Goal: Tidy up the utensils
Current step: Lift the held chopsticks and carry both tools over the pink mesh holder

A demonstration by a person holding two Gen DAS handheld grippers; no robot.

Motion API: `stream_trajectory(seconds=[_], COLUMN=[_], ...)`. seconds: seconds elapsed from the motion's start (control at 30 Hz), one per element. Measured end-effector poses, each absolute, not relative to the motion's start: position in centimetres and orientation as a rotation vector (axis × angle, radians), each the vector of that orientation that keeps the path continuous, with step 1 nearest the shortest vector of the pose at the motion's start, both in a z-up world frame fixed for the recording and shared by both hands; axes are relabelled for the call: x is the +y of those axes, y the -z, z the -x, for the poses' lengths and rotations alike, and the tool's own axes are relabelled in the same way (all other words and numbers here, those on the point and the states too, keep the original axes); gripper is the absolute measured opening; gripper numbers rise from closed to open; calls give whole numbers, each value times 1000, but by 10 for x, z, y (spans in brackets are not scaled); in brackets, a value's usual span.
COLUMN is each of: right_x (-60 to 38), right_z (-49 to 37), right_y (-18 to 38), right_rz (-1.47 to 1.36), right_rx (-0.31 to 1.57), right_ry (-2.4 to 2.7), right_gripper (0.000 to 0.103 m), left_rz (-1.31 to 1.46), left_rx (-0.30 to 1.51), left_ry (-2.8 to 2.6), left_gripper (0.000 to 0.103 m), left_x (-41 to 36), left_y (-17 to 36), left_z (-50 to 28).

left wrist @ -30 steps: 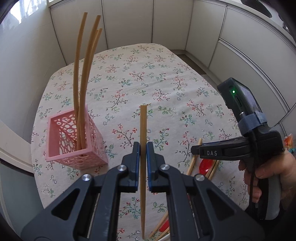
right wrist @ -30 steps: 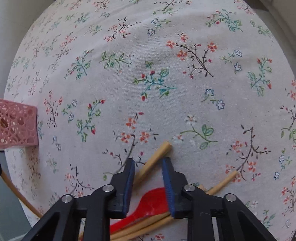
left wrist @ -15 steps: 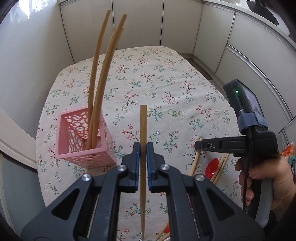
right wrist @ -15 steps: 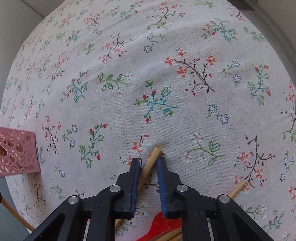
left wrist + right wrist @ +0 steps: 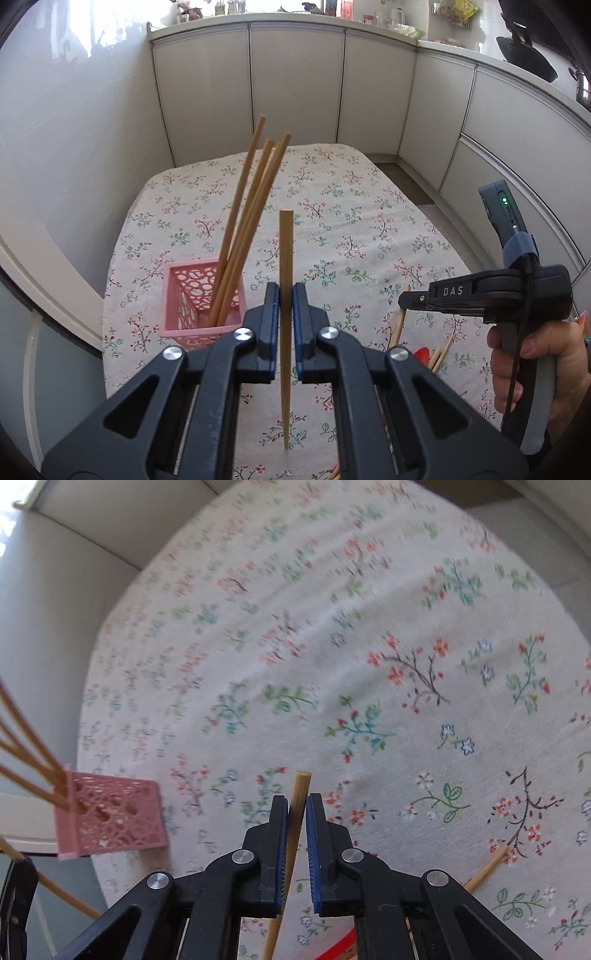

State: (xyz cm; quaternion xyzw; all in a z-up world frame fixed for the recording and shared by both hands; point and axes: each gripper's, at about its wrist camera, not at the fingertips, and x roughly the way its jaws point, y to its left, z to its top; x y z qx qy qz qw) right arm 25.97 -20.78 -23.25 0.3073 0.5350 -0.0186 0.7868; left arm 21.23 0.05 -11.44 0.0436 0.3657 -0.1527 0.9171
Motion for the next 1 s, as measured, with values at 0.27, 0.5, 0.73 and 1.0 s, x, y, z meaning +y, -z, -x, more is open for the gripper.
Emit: stream_trajectory(seconds=[0.27, 0.5, 0.73, 1.0], right_x=[-195, -174, -167, -163], right_z=[-223, -204, -186, -186], right_y=[161, 103, 62, 55], right_rz=[-523, -425, -378, -379], right_rx=[950, 736, 572, 553], right_ry=[-29, -53, -53, -66], right_gripper=[7, 7, 7, 7], left_rz=[-56, -23, 21, 14], left_rx=[611, 431, 208, 187], left_ry=[296, 253, 167, 107], left_gripper=[8, 8, 8, 8], left_x=[8, 18, 42, 56], left_y=[82, 51, 25, 45], left_z=[-192, -171, -156, -188])
